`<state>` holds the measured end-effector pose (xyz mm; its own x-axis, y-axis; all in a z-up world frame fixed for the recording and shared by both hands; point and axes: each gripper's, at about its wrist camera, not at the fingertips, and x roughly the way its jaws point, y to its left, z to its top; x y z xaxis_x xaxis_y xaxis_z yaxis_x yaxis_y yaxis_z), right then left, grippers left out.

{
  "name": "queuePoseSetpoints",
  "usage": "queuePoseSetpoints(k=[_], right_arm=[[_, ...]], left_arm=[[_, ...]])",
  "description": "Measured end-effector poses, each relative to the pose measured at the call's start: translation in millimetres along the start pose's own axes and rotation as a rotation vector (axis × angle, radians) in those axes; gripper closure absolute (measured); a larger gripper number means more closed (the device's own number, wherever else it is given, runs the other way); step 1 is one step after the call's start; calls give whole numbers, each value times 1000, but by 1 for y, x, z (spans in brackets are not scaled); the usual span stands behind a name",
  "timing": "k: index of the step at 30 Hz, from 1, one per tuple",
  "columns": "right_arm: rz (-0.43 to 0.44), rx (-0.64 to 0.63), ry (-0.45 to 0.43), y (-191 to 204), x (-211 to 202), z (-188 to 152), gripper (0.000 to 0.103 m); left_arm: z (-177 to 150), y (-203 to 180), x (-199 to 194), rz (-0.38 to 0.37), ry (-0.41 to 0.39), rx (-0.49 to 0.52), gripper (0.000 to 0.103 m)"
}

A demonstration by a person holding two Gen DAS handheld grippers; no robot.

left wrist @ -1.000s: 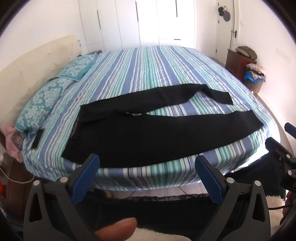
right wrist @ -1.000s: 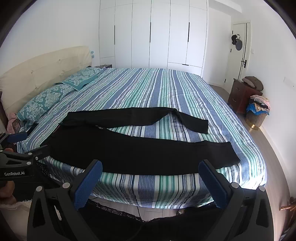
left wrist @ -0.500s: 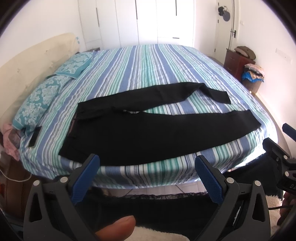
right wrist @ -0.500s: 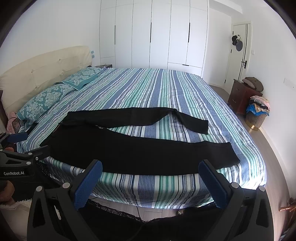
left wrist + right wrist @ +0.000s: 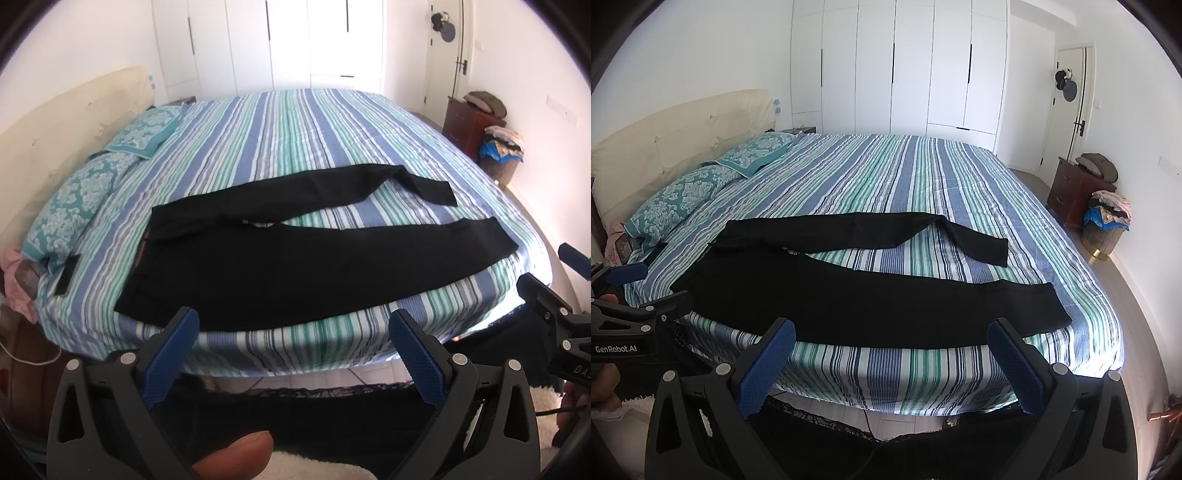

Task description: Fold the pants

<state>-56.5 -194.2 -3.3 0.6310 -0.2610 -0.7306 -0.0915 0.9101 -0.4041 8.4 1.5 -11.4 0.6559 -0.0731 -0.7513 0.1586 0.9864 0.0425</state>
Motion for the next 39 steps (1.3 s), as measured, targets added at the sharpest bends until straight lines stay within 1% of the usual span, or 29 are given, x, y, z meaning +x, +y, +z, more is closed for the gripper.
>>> queuePoseSetpoints(k=[18,30,36,39], right_arm=[[8,-7,2,3,3,0,0],[19,-8,19,4,9,0,0],[27,-6,29,4,14,-1,0],[40,-2,39,4,20,-1,0]], left_arm=[[0,-3,-1,18,-12,8,0],[-1,-2,10,6,31,0,1],[-2,-3,20,4,67,4,1],[-1,-3,24,7,69,12,1]])
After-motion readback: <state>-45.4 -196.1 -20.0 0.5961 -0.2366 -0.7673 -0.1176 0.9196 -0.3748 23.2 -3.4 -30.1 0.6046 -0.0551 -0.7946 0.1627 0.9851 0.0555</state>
